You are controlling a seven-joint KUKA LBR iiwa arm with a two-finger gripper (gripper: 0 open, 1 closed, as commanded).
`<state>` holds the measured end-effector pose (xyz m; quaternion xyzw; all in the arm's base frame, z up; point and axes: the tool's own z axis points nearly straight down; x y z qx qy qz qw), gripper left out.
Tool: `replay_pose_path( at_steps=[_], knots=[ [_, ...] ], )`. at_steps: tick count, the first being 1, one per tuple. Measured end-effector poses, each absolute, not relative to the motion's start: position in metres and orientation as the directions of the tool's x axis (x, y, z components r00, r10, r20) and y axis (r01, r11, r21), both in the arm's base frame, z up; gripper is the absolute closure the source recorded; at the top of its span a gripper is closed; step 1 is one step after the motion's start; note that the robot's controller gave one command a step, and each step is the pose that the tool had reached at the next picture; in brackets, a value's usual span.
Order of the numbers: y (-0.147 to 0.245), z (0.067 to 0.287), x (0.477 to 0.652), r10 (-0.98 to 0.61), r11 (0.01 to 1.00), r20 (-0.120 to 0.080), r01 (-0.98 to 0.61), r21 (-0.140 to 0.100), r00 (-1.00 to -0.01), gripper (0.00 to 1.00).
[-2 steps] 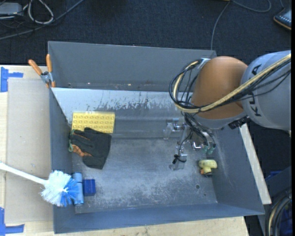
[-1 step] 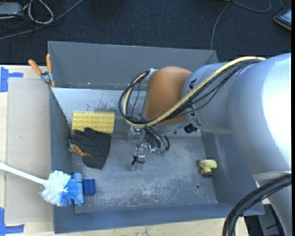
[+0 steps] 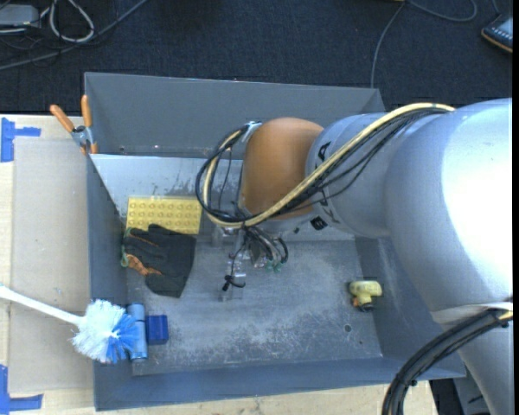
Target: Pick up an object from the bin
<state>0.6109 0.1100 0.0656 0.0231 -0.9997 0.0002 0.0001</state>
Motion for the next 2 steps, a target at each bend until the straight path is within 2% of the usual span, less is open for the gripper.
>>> replay_pose_path(
  at_steps=[1,2],
  knots=[
    [0.196,0.097,0.590,-0.179,0.984,0.003,-0.179,0.003,-0.984,0.00],
    [0.192,0.073,0.599,-0.183,0.983,0.002,-0.183,-0.001,-0.983,0.00]
  ],
)
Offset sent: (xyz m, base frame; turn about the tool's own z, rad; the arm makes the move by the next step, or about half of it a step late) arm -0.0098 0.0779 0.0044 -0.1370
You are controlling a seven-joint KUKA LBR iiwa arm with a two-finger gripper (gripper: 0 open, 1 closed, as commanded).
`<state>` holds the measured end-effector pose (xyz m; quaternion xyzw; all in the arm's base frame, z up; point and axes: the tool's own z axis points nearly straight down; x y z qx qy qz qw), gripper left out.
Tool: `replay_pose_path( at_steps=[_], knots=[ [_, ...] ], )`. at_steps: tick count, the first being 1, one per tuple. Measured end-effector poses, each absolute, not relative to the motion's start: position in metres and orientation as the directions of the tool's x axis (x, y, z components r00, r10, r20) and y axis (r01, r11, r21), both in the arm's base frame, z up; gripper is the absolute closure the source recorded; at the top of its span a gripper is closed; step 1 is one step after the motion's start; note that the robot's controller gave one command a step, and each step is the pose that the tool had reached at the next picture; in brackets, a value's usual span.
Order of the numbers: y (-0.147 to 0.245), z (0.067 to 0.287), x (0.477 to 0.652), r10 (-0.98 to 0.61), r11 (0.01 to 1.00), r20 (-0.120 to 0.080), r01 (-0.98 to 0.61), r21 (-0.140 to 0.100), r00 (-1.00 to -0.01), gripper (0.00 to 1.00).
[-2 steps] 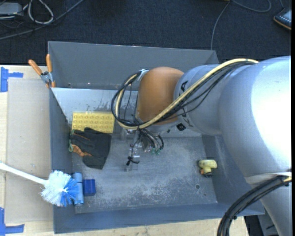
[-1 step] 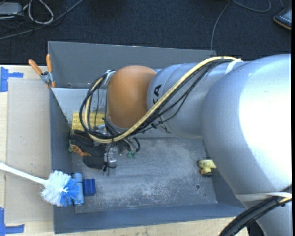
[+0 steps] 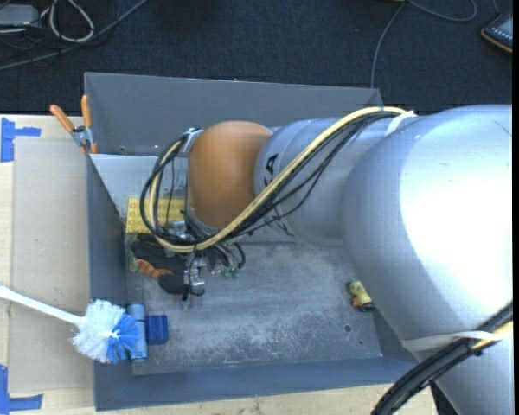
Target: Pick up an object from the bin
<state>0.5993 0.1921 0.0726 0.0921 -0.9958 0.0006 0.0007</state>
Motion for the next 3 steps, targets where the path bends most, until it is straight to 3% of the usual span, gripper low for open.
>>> replay_pose_path(
  at_steps=[1,2,3],
  knots=[
    [0.247,0.071,0.598,0.037,0.999,-0.002,0.037,0.006,-0.999,1.00],
    [0.247,0.072,0.598,0.037,0.999,-0.003,0.037,0.006,-0.999,1.00],
    [0.245,0.112,0.595,0.036,0.999,0.007,0.036,0.002,-0.999,1.00]
  ],
)
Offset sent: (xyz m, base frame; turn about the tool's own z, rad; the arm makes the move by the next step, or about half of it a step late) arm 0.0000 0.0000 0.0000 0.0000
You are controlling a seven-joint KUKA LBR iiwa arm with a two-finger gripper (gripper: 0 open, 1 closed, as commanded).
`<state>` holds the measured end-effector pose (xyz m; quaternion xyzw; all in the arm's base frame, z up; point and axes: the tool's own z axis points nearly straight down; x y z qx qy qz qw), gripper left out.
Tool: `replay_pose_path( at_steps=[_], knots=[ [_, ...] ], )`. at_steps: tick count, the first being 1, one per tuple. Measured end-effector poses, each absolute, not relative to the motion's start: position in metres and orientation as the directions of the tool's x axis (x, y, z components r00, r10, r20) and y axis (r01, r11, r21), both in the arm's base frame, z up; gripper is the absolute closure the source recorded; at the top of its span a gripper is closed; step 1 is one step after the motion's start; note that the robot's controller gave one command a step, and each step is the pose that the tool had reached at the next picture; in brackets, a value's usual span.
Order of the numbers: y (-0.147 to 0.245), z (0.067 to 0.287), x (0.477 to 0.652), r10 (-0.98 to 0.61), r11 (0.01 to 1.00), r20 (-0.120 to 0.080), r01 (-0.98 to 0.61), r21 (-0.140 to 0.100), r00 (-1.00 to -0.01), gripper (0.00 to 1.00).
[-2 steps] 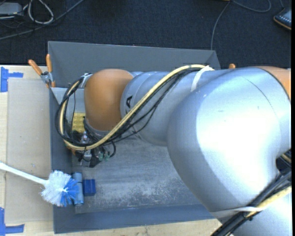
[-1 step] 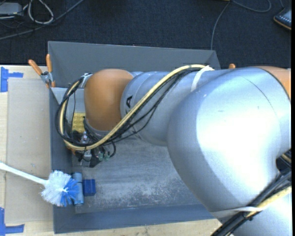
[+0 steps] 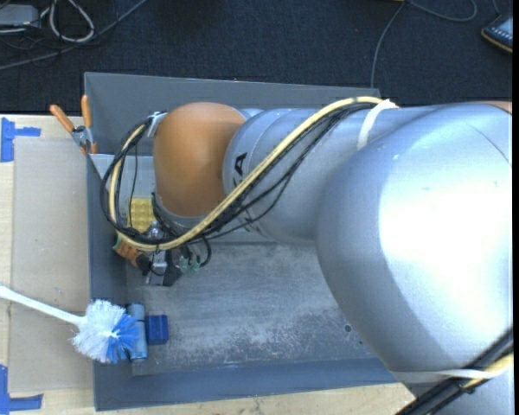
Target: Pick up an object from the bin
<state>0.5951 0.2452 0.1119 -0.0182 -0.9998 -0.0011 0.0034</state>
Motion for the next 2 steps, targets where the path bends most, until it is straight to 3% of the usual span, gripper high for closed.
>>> replay_pose_path(
  at_steps=[1,2],
  knots=[
    [0.2458,0.1344,0.5969,0.036,0.999,0.001,0.036,0.005,-0.999,1.00],
    [0.2456,0.1337,0.5965,0.035,0.999,0.003,0.035,0.004,-0.999,1.00]
  ],
)
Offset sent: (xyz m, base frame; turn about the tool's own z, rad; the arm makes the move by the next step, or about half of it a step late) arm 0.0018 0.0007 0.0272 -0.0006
